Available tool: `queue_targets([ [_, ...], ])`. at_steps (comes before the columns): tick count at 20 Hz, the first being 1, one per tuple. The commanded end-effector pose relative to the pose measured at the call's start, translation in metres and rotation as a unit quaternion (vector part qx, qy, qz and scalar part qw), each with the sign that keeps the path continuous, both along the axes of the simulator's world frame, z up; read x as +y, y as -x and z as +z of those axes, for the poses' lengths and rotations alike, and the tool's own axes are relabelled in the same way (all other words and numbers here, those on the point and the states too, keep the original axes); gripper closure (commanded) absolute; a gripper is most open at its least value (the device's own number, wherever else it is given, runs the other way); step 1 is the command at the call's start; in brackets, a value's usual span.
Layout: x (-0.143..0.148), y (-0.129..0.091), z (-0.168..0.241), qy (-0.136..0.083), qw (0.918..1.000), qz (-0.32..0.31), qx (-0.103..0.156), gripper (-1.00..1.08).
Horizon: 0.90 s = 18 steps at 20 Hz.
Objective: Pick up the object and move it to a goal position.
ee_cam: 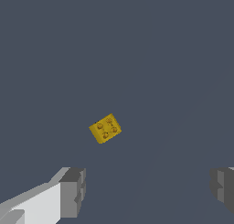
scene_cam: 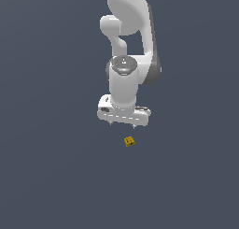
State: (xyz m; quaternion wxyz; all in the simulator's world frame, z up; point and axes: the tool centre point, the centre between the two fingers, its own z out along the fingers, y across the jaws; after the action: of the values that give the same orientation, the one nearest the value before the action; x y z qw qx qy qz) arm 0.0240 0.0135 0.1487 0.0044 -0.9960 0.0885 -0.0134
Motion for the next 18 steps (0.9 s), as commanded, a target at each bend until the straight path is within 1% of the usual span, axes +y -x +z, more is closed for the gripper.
queue_targets([
  [1,0.002,-0.002,-0.005,-0.001,0.9995,-0.032,0.001,-0.92],
  [5,0.006,-0.004,-0.013,-0.004,0.9964,-0.085,0.004,-0.92],
  [9,0.010,-0.007,-0.021,-0.005,0.9904,-0.138,0.006,-0.92],
  [13,0.014,-0.009,-0.029,-0.006,0.9817,-0.190,0.008,-0.92],
  [18,0.018,-0.012,-0.039,-0.007,0.9670,-0.254,0.010,-0.92],
])
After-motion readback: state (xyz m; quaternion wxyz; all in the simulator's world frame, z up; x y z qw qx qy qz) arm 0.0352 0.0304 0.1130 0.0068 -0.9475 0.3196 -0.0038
